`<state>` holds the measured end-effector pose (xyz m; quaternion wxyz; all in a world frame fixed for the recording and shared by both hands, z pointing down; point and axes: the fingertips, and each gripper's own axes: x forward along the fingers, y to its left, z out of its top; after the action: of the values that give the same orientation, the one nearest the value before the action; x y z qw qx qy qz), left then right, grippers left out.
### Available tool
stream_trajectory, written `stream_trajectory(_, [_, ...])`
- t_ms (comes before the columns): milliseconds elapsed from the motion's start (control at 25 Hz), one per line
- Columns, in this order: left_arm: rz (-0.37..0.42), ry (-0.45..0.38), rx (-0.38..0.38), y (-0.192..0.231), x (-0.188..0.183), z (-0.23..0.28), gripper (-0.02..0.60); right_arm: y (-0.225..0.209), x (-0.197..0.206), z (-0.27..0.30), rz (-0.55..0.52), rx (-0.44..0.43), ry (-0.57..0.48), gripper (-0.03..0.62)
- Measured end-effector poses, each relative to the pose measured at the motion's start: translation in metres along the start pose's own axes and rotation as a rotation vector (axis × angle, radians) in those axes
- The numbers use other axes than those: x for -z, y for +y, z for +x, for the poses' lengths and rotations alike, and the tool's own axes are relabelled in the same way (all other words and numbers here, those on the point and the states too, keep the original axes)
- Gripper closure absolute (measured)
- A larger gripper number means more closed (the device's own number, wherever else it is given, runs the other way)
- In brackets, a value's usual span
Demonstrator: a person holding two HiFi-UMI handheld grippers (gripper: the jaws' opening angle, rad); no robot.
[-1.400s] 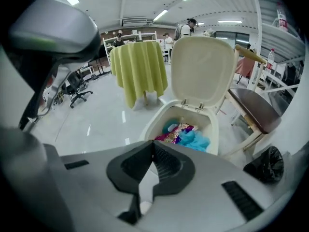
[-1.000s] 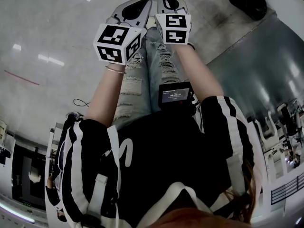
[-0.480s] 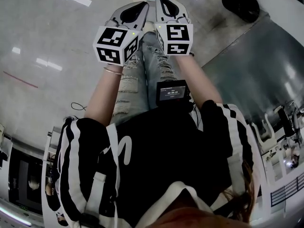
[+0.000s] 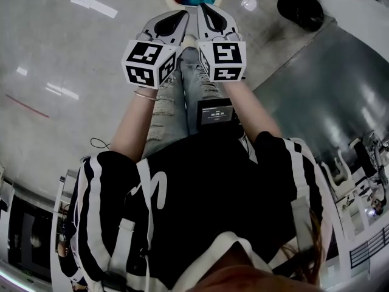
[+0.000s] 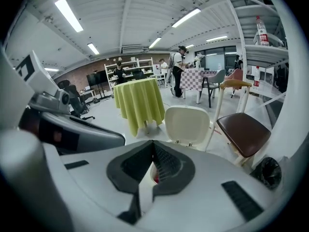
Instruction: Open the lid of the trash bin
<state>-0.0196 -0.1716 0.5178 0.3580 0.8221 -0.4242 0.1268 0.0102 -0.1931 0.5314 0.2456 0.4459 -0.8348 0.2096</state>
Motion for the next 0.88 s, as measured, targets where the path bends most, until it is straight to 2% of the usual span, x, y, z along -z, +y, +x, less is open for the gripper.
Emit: stream_trajectory(880, [0.056, -0.047, 0.015, -0.047, -0.034, -0.055, 0.574, 0.023, -0.061, -0.067, -0.004, -0.025, -0.095, 0.585])
